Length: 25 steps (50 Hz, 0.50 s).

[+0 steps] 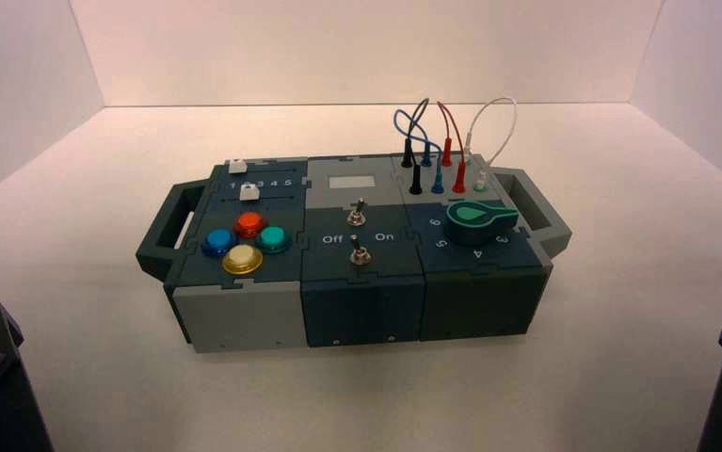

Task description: Pull the black wire.

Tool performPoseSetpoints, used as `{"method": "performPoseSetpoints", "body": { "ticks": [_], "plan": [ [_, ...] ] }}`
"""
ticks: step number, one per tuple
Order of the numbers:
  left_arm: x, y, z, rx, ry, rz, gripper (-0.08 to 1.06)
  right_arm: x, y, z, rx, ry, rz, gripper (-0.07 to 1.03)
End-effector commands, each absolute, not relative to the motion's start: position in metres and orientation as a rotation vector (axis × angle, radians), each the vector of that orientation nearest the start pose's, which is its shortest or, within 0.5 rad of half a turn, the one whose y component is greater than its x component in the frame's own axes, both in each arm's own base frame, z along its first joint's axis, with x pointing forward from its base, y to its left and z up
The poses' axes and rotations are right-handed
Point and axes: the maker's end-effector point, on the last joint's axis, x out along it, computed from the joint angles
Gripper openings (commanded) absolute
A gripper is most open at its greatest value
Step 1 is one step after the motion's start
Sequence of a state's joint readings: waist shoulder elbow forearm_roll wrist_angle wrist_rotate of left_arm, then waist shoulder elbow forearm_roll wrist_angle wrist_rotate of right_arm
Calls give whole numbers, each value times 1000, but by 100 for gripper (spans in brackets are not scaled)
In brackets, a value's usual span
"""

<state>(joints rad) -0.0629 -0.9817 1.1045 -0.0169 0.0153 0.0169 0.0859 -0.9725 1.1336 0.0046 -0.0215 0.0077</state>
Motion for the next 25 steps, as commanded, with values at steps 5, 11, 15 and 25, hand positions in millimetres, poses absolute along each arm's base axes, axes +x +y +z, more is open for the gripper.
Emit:
{"method": "performPoseSetpoints", "body": {
  "ticks": [5, 11, 15, 25],
  "plan": [
    [250, -52, 281, 36, 254, -206, -3, 262, 38, 273, 7, 239, 142, -2],
    [245, -64, 271, 61, 322, -260, -3, 264, 45, 264, 18, 310, 161, -2],
    [238, -74, 260, 80, 388, -304, -3, 263, 53, 257, 16, 378, 190, -2],
    [212, -113, 223, 183, 630, -484, -3, 252, 109, 227, 17, 596, 377, -2]
  ]
}}
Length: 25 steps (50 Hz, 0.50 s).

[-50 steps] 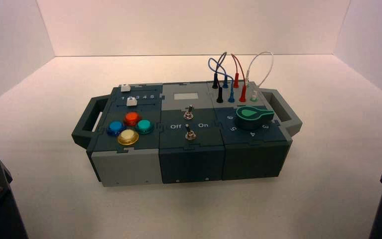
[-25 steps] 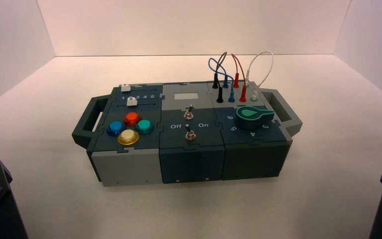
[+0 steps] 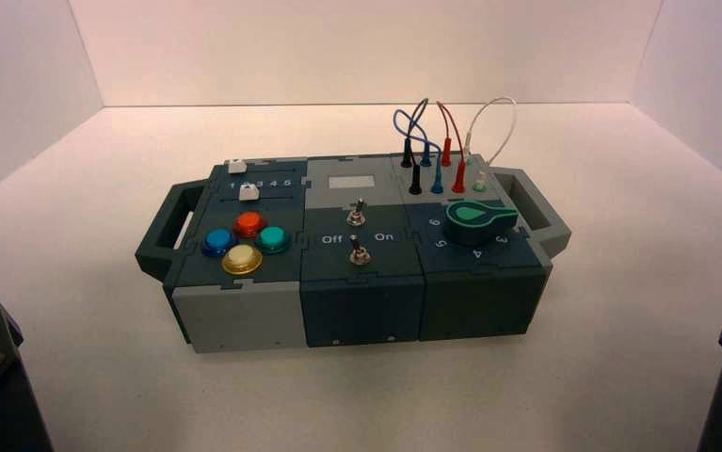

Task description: Pull the black wire.

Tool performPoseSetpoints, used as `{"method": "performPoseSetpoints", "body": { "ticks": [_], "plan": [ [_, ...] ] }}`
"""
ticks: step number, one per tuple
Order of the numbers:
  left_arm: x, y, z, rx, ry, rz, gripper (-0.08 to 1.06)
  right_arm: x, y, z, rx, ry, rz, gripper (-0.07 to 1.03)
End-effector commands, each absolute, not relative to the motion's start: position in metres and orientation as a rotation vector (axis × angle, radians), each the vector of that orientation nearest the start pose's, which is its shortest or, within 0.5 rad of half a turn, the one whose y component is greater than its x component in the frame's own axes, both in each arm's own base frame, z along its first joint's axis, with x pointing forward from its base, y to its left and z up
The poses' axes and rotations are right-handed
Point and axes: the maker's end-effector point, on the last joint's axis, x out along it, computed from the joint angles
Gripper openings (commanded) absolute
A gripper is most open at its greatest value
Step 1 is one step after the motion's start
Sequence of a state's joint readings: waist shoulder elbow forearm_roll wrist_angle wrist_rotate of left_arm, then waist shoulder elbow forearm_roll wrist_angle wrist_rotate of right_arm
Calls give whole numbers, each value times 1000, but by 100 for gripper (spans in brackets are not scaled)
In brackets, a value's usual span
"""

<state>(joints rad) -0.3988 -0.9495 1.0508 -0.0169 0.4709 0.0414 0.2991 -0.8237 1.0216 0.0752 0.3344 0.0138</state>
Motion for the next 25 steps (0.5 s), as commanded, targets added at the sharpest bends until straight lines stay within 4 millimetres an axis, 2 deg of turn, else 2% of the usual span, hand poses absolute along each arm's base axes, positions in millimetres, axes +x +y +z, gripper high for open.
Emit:
{"method": "performPoseSetpoints", "body": {
  "ticks": [1, 9, 20, 25],
  "plan": [
    [210, -115, 220, 191, 644, -496, -3, 250, 113, 224, 21, 613, 390, -2],
    [199, -133, 204, 244, 729, -575, -3, 237, 137, 194, 13, 756, 463, -2],
    [201, -144, 184, 281, 817, -601, -3, 225, 166, 155, -49, 908, 540, -1],
    [205, -148, 178, 292, 846, -603, -3, 221, 177, 140, -80, 964, 564, 6]
  ]
}}
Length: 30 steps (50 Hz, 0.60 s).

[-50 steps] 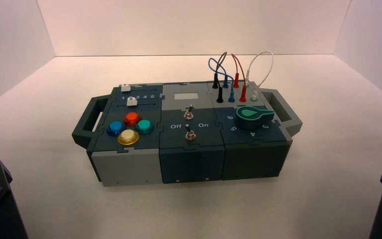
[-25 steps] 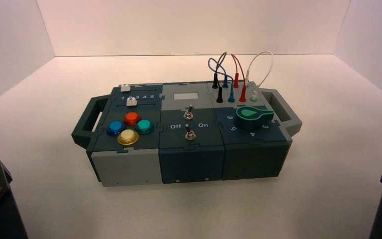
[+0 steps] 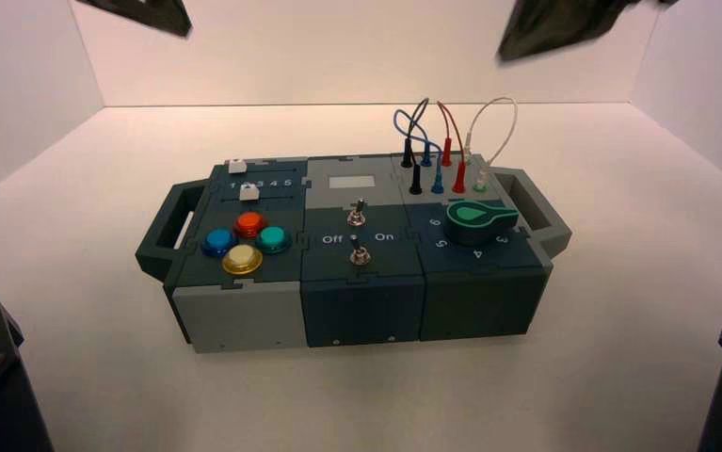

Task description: Pull the black wire.

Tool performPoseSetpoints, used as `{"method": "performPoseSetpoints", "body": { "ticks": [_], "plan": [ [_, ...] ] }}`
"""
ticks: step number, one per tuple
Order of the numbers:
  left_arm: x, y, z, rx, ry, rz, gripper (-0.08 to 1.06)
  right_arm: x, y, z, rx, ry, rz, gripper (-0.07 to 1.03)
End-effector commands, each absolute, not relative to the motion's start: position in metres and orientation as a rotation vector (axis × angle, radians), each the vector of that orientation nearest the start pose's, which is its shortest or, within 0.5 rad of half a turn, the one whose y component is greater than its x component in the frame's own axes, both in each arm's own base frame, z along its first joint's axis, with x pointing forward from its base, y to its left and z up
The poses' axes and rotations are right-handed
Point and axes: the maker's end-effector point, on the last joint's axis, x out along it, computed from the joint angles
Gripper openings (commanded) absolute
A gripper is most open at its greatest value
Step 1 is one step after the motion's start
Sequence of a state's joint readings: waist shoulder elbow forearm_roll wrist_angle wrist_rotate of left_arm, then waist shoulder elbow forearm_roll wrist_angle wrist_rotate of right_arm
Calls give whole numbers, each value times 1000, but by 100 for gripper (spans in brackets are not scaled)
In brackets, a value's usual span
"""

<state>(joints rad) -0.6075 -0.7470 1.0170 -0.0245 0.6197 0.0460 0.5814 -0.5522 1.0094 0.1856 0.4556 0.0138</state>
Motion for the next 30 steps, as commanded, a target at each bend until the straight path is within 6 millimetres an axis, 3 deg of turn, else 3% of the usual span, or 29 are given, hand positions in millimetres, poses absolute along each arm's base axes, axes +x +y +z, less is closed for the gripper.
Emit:
{"method": "performPoseSetpoints", "body": {
  "ticks": [1, 12, 30],
  "plan": [
    [206, -150, 177, 295, 852, -605, -3, 220, 180, 135, -88, 982, 569, 10],
    [213, -161, 172, 308, 858, -620, -3, 222, 196, 110, -101, 1084, 572, 34],
    [218, -165, 155, 318, 899, -617, -3, 227, 218, 90, -142, 1152, 593, 34]
  ]
}}
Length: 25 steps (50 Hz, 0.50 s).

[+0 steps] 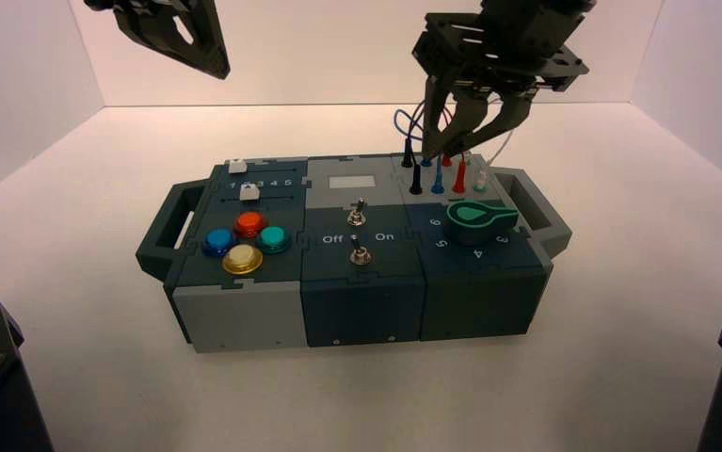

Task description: Pull the black wire.

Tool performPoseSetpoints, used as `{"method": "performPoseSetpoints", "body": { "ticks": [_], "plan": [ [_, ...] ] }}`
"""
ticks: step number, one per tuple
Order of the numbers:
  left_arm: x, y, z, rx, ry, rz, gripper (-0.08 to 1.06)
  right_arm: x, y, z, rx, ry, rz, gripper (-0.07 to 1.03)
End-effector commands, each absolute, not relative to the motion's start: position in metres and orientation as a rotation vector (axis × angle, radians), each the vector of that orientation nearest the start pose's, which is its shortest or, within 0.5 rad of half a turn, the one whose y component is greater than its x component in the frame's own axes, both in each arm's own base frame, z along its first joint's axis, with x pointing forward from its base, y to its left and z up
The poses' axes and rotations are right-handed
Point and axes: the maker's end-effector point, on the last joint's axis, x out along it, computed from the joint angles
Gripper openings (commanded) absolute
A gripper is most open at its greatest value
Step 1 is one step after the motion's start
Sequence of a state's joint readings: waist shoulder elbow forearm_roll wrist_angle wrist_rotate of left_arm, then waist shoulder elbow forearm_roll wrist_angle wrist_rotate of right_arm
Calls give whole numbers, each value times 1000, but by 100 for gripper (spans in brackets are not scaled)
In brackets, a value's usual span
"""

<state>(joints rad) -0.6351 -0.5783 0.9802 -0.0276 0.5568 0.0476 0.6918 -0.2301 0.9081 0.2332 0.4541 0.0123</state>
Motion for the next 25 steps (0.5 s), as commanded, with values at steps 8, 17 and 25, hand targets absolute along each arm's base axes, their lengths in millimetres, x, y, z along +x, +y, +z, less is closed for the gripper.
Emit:
{"method": "performPoseSetpoints", "body": {
  "ticks": [8, 17, 25],
  "plan": [
    [220, -166, 158, 312, 886, -618, -3, 232, 222, 83, -149, 1168, 588, 34],
    [219, -166, 159, 310, 880, -618, -3, 237, 224, 77, -156, 1181, 579, 34],
    [214, -170, 159, 315, 879, -637, -3, 240, 224, 73, -156, 1177, 574, 34]
  ]
}}
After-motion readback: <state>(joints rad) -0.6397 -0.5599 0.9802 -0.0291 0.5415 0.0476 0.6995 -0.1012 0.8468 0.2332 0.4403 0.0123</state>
